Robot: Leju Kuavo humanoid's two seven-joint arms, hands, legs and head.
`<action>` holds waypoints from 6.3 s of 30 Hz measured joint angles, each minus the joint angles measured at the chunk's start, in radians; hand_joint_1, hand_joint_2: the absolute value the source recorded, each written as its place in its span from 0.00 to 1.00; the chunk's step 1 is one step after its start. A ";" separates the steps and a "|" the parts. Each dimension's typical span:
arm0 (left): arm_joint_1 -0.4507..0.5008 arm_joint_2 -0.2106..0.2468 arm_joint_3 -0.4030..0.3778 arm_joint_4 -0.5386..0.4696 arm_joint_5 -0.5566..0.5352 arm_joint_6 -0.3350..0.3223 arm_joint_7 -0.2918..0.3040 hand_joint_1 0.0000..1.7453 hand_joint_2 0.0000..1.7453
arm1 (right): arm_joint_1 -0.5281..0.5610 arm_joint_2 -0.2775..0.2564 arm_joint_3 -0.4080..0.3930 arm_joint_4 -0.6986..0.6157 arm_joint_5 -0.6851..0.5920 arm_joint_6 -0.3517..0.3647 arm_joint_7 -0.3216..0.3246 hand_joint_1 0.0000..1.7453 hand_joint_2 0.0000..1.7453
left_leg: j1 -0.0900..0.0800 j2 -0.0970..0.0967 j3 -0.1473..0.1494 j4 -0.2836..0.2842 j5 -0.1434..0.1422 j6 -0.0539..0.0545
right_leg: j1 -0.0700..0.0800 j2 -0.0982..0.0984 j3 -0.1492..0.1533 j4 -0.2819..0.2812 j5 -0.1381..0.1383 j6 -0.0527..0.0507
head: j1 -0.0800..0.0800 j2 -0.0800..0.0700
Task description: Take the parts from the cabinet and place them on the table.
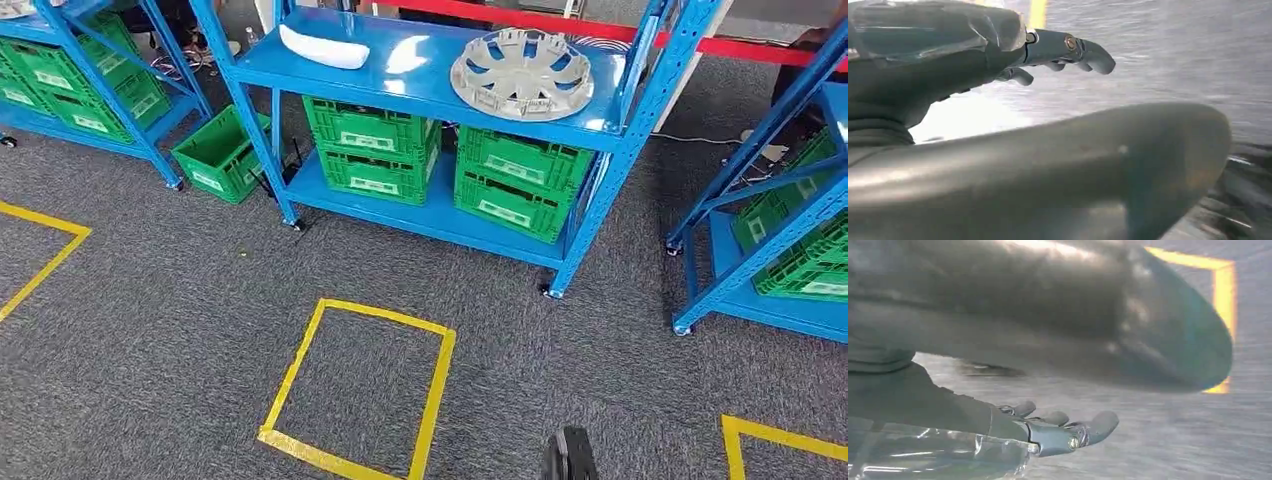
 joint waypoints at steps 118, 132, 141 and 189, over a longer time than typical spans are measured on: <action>-0.360 0.084 -0.544 -0.011 0.433 0.167 -0.074 0.00 0.00 | -0.972 -0.099 0.763 0.139 0.956 -0.039 -0.005 0.00 1.00 | -0.012 -0.005 0.223 -0.351 0.124 0.035 | 0.004 -0.028 -0.037 0.011 0.032 0.031 | 0.000 0.000; -0.360 0.090 -0.544 -0.011 0.428 0.168 -0.075 0.00 0.00 | -0.986 -0.087 0.776 0.142 0.980 -0.046 0.011 0.00 1.00 | -0.013 -0.005 0.223 -0.350 0.124 0.035 | 0.003 -0.028 -0.037 0.010 0.032 0.031 | 0.000 0.000; -0.362 0.089 -0.553 -0.012 0.412 0.165 -0.054 0.00 0.00 | -0.986 -0.127 0.768 0.156 1.057 -0.027 0.089 0.00 1.00 | -0.013 -0.005 0.223 -0.350 0.124 0.035 | 0.004 -0.027 -0.037 0.010 0.032 0.031 | 0.000 0.000; -0.376 0.100 -0.605 -0.038 0.409 0.144 -0.047 0.00 0.00 | -0.975 -0.159 0.575 0.159 1.144 -0.119 -0.079 0.00 1.00 | -0.012 -0.005 0.223 -0.350 0.124 0.035 | 0.004 -0.027 -0.036 0.010 0.032 0.031 | 0.000 0.000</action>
